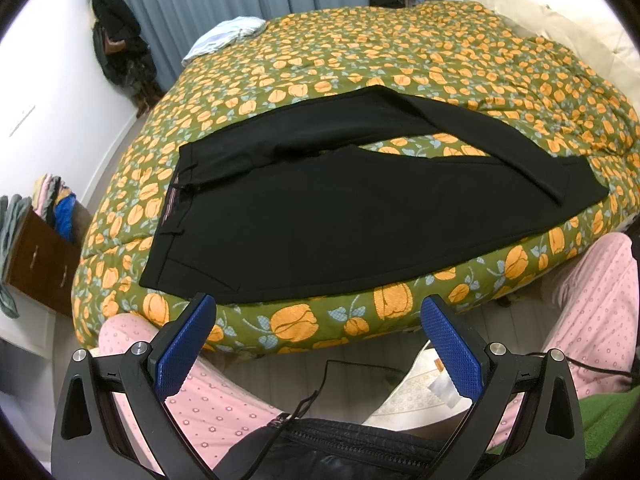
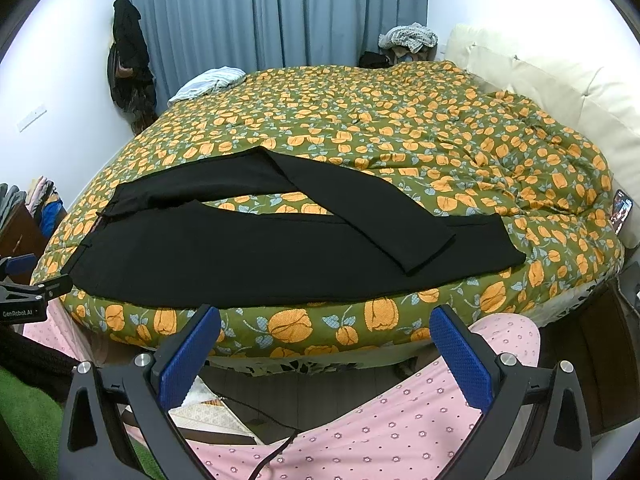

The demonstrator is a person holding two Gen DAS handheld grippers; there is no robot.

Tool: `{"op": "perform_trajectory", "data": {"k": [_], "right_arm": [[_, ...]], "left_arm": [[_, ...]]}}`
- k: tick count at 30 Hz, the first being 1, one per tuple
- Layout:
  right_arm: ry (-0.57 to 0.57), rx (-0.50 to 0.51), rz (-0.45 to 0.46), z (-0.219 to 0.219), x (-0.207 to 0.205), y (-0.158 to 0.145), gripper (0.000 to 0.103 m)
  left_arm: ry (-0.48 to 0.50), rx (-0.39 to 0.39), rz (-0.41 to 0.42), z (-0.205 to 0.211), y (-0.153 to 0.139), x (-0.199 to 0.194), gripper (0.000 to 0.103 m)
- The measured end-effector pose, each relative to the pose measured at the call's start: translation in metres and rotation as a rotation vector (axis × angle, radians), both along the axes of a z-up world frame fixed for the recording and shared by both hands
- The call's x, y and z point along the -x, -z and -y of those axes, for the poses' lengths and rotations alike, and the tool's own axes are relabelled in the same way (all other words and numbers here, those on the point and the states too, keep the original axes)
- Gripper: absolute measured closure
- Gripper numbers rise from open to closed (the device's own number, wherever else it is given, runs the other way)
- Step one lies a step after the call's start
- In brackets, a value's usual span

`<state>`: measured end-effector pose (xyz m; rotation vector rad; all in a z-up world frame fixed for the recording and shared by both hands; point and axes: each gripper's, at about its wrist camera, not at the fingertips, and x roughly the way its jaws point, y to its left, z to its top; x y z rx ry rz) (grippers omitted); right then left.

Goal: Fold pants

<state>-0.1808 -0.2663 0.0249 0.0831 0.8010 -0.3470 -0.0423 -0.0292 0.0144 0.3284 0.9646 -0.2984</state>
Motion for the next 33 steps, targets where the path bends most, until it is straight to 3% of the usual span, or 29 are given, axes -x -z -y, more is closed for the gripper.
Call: {"op": "perform_trajectory", "data": {"k": [33], "right_arm": [[-0.017,-0.014,-0.018,0.0007,-0.005,0.0048,0.0]], "left_arm": [[-0.004,0.003,-0.012,-0.0001,0.0056,-0.0024,0.001]]}}
